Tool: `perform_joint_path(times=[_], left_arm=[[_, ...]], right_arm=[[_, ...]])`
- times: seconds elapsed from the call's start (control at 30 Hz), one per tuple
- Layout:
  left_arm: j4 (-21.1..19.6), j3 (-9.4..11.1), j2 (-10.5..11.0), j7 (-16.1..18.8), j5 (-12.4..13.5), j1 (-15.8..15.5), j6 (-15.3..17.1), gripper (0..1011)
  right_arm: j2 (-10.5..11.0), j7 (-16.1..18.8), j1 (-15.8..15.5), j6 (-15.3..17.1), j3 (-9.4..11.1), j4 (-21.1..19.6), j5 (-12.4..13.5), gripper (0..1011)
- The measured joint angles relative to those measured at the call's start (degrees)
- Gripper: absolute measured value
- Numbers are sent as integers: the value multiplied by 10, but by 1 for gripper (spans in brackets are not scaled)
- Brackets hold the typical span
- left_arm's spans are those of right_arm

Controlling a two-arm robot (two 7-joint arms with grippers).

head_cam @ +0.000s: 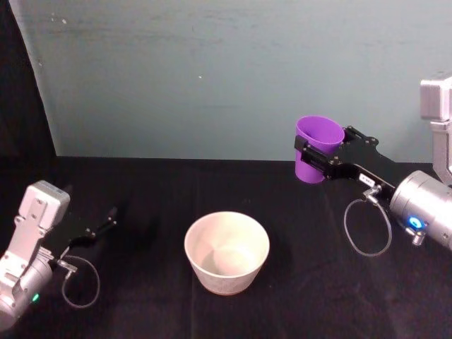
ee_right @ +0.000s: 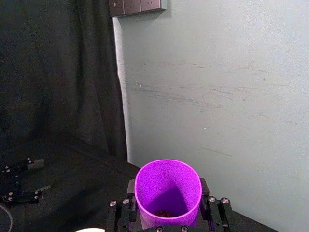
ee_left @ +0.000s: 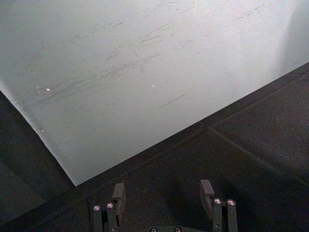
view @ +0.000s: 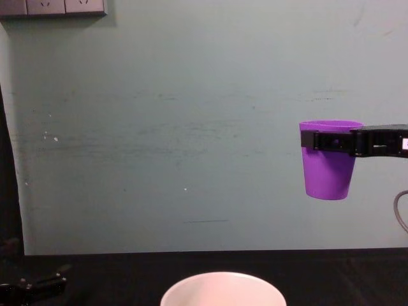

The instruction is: Pick up the cup and pour the mung beans from the cup into the bowl.

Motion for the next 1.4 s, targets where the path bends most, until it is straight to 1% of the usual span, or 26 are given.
perform_joint_path(times=[1.4], left_arm=[[0,0,0,0,0,0,0,1011]], right_arm=[[0,0,1,1,0,0,-1,731]])
